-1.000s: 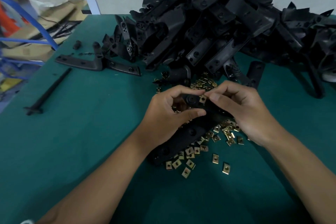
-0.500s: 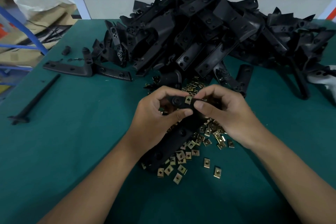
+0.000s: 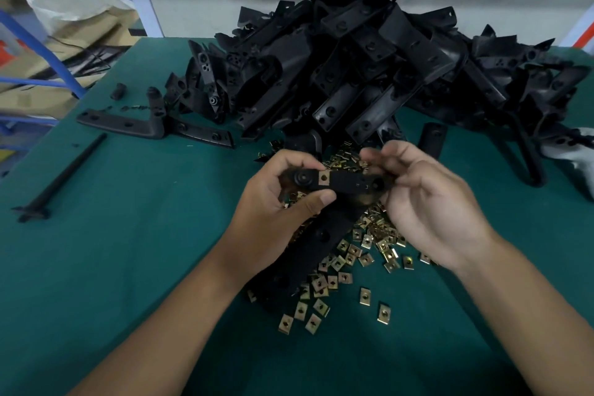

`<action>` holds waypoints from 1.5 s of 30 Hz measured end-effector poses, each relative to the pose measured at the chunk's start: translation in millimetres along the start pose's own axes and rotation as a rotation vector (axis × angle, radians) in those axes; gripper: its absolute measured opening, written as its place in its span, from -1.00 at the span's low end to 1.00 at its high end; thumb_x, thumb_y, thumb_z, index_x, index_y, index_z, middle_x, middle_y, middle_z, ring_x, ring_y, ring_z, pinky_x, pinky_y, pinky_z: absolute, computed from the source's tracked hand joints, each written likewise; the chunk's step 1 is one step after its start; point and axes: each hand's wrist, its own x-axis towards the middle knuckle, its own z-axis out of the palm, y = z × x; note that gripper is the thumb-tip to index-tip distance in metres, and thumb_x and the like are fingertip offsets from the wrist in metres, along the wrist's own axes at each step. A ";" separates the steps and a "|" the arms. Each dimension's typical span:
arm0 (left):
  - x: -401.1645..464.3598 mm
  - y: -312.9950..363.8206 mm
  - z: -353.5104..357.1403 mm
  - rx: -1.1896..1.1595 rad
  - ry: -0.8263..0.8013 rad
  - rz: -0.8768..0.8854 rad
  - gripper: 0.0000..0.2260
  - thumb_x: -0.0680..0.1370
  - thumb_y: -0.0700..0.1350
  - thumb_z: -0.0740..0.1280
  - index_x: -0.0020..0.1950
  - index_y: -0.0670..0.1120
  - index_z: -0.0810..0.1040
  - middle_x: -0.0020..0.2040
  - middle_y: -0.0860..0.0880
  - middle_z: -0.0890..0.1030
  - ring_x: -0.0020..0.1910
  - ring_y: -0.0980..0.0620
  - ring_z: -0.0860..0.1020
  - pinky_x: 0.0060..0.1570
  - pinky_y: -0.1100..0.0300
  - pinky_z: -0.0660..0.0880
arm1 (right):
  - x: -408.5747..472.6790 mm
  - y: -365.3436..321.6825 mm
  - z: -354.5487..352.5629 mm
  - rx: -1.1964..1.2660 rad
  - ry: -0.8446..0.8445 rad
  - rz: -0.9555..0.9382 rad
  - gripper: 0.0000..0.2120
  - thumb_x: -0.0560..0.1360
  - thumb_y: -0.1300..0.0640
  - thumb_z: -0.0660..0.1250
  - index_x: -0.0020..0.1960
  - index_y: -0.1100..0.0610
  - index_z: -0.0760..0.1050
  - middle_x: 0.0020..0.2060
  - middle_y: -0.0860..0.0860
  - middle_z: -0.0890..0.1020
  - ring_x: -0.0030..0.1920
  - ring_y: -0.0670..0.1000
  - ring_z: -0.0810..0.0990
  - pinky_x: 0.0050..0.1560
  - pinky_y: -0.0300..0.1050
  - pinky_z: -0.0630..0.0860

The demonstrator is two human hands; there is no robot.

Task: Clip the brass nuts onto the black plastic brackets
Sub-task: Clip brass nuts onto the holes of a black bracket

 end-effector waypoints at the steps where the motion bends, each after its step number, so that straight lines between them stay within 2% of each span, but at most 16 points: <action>1: -1.2 2.0 0.6 -0.019 0.000 0.010 -0.79 0.49 -0.11 0.49 0.06 0.08 0.54 -0.11 0.17 0.62 -0.14 0.22 0.58 -0.11 0.37 0.50 | 0.0 -4.3 -1.4 0.072 0.018 0.001 -0.61 0.41 0.47 0.02 0.03 0.17 0.49 -0.04 0.09 0.69 -0.06 -0.02 0.60 -0.04 -0.16 0.59; 4: -5.6 6.9 2.7 -0.083 0.009 0.021 -0.76 0.53 -0.17 0.47 0.13 0.00 0.50 -0.10 0.14 0.62 -0.13 0.20 0.60 -0.09 0.37 0.53 | 1.5 -13.3 -2.7 0.151 0.018 -0.013 -0.57 0.49 0.58 0.01 0.16 0.24 0.47 0.02 0.12 0.71 0.06 0.02 0.69 0.03 -0.18 0.61; 7: -9.3 8.1 5.6 -0.145 0.000 0.005 -0.70 0.56 -0.15 0.44 0.26 0.02 0.49 0.00 0.05 0.63 -0.01 0.09 0.63 0.05 0.28 0.55 | 1.7 -16.9 -1.3 0.159 -0.035 0.010 -0.57 0.53 0.45 0.14 0.37 0.26 0.39 0.23 0.23 0.64 0.26 0.16 0.63 0.10 -0.17 0.63; 9: -10.5 8.5 7.5 -0.168 -0.002 -0.001 -0.68 0.55 -0.10 0.43 0.28 0.07 0.50 0.04 0.00 0.61 0.04 0.06 0.61 0.10 0.25 0.54 | 1.0 -16.8 -0.3 0.142 -0.055 0.042 -0.56 0.54 0.38 0.19 0.41 0.24 0.36 0.26 0.26 0.61 0.27 0.15 0.62 0.12 -0.14 0.63; 12: -10.9 9.4 10.0 -0.176 -0.010 -0.007 -0.68 0.51 -0.08 0.47 0.23 0.09 0.52 0.03 0.02 0.61 0.03 0.05 0.62 0.05 0.23 0.57 | -0.1 -14.6 2.4 0.085 0.021 0.097 -0.60 0.51 0.27 0.30 0.34 0.22 0.43 0.16 0.22 0.68 0.12 0.08 0.71 -0.05 -0.20 0.66; 14: -10.4 9.5 11.3 -0.183 -0.009 -0.009 -0.67 0.46 -0.09 0.54 0.16 0.08 0.54 0.00 0.03 0.63 -0.01 0.05 0.65 -0.01 0.21 0.60 | -0.5 -12.8 4.6 0.061 0.099 0.117 -0.64 0.43 0.22 0.37 0.23 0.22 0.51 -0.02 0.15 0.73 -0.07 0.02 0.75 -0.20 -0.25 0.65; 16: -10.2 8.9 12.1 -0.169 0.010 -0.011 -0.67 0.40 -0.10 0.59 0.07 0.08 0.55 -0.05 0.02 0.66 -0.06 0.03 0.68 -0.07 0.17 0.64 | -1.0 -12.4 7.2 0.035 0.153 0.119 -0.71 0.37 0.20 0.43 0.09 0.19 0.56 -0.21 0.09 0.72 -0.26 -0.05 0.73 -0.32 -0.28 0.62; 19: -12.4 9.6 14.8 -0.134 0.025 -0.003 -0.68 0.37 -0.02 0.62 0.01 0.09 0.57 -0.08 -0.02 0.69 -0.09 -0.02 0.71 -0.12 0.16 0.65 | -1.8 -12.5 8.7 -0.017 0.137 0.118 -0.71 0.27 0.09 0.52 -0.03 0.10 0.61 -0.26 0.05 0.70 -0.38 -0.10 0.65 -0.39 -0.29 0.59; 22: -14.7 11.3 18.1 -0.108 0.007 0.015 -0.69 0.39 -0.03 0.61 0.02 0.10 0.56 -0.09 0.00 0.69 -0.11 0.00 0.72 -0.15 0.18 0.65 | -3.2 -13.7 8.2 -0.022 0.069 0.116 -0.83 0.26 0.07 0.52 -0.13 0.01 0.72 -0.19 0.06 0.72 -0.36 -0.13 0.62 -0.35 -0.30 0.59; 24: -14.9 11.7 19.7 -0.098 0.006 0.024 -0.70 0.40 -0.07 0.60 0.02 0.09 0.56 -0.10 -0.01 0.69 -0.13 0.00 0.72 -0.17 0.19 0.65 | -3.6 -14.3 7.2 -0.008 0.007 0.115 -0.87 0.34 0.15 0.49 -0.12 0.02 0.73 -0.08 0.10 0.74 -0.26 -0.12 0.66 -0.27 -0.28 0.62; 26: -15.0 11.5 20.0 -0.096 0.019 0.022 -0.69 0.39 -0.11 0.60 0.01 0.09 0.56 -0.11 -0.05 0.69 -0.14 -0.02 0.72 -0.17 0.16 0.66 | -4.0 -13.8 6.0 -0.017 -0.033 0.117 -0.80 0.37 0.26 0.44 -0.07 0.05 0.73 -0.01 0.12 0.74 -0.13 -0.08 0.71 -0.14 -0.27 0.63; 28: -15.0 11.1 19.9 -0.088 0.028 0.020 -0.69 0.39 -0.11 0.60 0.01 0.08 0.55 -0.12 -0.07 0.68 -0.16 -0.04 0.71 -0.17 0.11 0.67 | -4.5 -13.5 6.1 -0.029 -0.040 0.119 -0.77 0.34 0.27 0.47 -0.05 0.06 0.74 -0.03 0.11 0.74 -0.08 -0.04 0.73 -0.08 -0.26 0.63; 31: -14.7 10.5 20.2 -0.082 0.020 0.022 -0.69 0.39 -0.12 0.60 0.00 0.08 0.55 -0.14 -0.04 0.66 -0.16 -0.01 0.68 -0.13 0.11 0.66 | -4.9 -13.3 6.8 -0.056 -0.045 0.125 -0.79 0.29 0.17 0.52 -0.08 0.05 0.73 -0.13 0.05 0.73 -0.16 -0.07 0.70 -0.15 -0.25 0.63; 36: -13.8 10.1 20.9 -0.086 0.011 0.022 -0.69 0.35 -0.13 0.61 -0.02 0.09 0.58 -0.14 -0.03 0.64 -0.14 -0.03 0.65 -0.08 0.08 0.66 | -6.2 -13.9 9.0 -0.128 -0.072 0.121 -0.87 0.32 0.07 0.50 -0.14 0.02 0.72 -0.29 -0.07 0.64 -0.29 -0.14 0.60 -0.27 -0.29 0.58; 41: -12.6 12.3 20.4 -0.045 -0.036 0.039 -0.68 0.34 -0.14 0.61 -0.03 0.13 0.61 -0.13 0.09 0.67 -0.13 0.13 0.65 -0.09 0.29 0.59 | -8.7 -19.3 7.5 -0.266 -0.137 0.180 -0.87 0.33 0.11 0.50 -0.12 0.03 0.71 -0.32 -0.05 0.66 -0.32 -0.12 0.64 -0.32 -0.32 0.56; 45: -12.2 12.4 19.1 -0.024 -0.046 0.055 -0.68 0.34 -0.16 0.61 -0.02 0.10 0.62 -0.12 0.09 0.67 -0.13 0.15 0.65 -0.11 0.33 0.58 | -9.3 -24.1 4.1 -0.338 -0.132 0.211 -0.81 0.28 0.09 0.54 -0.12 0.10 0.70 -0.26 0.04 0.70 -0.25 -0.04 0.68 -0.25 -0.25 0.60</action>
